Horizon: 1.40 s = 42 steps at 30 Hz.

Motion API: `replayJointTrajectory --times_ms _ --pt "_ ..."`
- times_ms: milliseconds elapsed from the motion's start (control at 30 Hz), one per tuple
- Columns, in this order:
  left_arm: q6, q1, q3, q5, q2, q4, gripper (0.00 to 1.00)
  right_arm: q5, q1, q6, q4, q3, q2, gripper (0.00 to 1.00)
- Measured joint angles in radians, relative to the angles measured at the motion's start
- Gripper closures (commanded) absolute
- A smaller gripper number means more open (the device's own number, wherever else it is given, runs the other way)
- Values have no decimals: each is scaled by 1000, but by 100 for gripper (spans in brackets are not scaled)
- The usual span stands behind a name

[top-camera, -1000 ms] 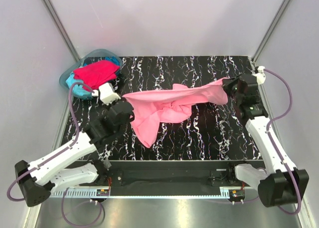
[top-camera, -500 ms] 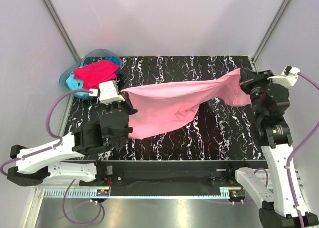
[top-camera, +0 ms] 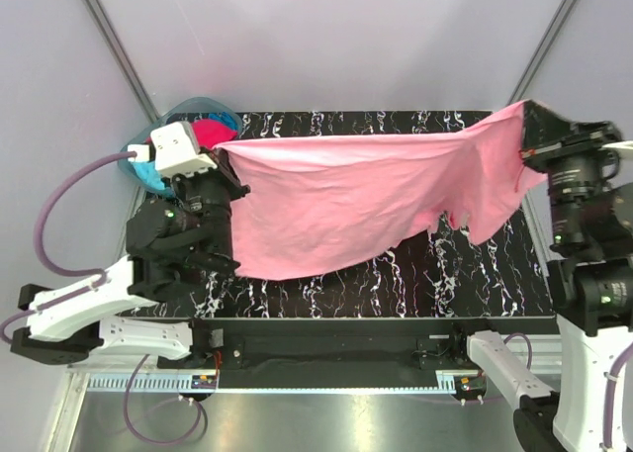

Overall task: Fold and stack the t-shirts
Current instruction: Flatten the tshirt out

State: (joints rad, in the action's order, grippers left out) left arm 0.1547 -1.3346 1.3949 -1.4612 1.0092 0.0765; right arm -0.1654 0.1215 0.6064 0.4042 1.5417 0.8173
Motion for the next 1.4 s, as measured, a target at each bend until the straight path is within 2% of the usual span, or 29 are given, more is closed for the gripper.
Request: replayJointTrajectory --times_ms 67,133,200,267,333,533,667,767,867,1067,1167,1400 --pt "230 -10 -24 -7 28 255 100 8 0 -18 5 73 20 100" --pt "400 -15 16 -12 84 421 100 11 0 -31 5 127 33 100" --pt "518 -17 35 -10 129 549 100 14 0 -40 4 157 37 100" --pt "573 -19 24 -9 142 604 100 22 0 -48 5 159 34 100" --pt "556 -17 -6 -2 121 590 100 30 0 -58 5 148 34 100" --pt "279 53 -69 97 -20 254 100 66 -1 -90 51 109 43 100" --pt "206 70 -69 130 -68 146 100 98 -1 -107 118 159 69 100" --pt "205 70 -51 148 -72 112 100 114 -1 -119 164 250 101 100" --pt "233 70 -10 170 -53 99 100 131 -1 -138 204 414 164 100" --pt "339 70 151 205 12 111 100 151 -1 -167 245 700 279 100" --pt "372 68 186 206 10 120 100 167 -1 -171 262 714 278 100" --pt "398 49 151 188 -34 139 100 179 -1 -182 324 665 225 100"
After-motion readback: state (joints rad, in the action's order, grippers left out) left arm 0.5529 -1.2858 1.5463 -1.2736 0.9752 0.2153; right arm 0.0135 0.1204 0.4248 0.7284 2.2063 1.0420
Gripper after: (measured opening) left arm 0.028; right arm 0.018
